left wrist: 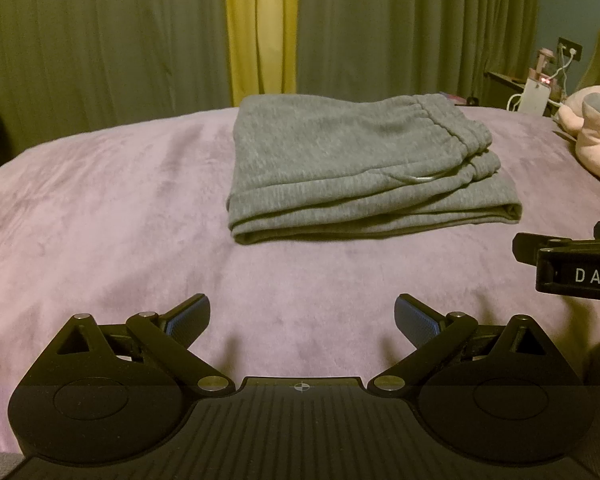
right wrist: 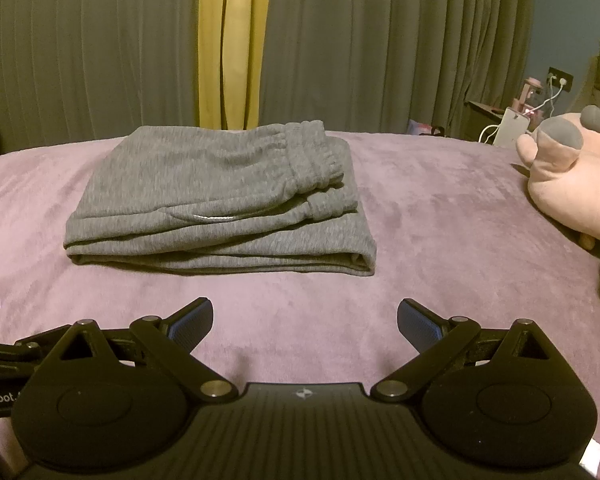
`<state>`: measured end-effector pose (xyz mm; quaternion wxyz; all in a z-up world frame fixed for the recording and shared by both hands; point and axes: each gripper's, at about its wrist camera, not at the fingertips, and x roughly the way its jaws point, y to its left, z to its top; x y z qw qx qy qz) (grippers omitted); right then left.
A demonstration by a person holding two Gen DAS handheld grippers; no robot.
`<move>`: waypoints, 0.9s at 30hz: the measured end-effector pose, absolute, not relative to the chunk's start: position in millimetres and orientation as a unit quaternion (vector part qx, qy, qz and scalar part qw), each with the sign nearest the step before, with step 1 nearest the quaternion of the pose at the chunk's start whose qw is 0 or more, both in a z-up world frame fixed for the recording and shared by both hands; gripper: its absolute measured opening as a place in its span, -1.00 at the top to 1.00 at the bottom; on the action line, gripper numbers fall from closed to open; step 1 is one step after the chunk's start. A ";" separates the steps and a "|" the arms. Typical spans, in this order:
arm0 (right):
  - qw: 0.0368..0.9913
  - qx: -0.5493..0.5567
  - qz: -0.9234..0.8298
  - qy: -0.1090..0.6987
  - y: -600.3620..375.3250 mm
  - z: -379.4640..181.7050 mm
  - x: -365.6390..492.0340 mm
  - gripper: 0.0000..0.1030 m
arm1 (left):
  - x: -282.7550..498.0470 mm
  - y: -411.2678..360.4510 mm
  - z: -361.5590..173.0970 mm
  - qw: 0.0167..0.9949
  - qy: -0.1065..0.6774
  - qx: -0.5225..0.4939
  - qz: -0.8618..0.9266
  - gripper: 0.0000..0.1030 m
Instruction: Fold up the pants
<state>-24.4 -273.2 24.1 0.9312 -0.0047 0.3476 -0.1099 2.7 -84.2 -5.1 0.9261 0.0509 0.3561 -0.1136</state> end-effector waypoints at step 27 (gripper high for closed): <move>0.931 -0.009 -0.108 0.349 -272.2 22.0 -24.8 -0.92 | 2.3 -83.3 -7.2 0.925 0.358 0.054 -0.114 -0.97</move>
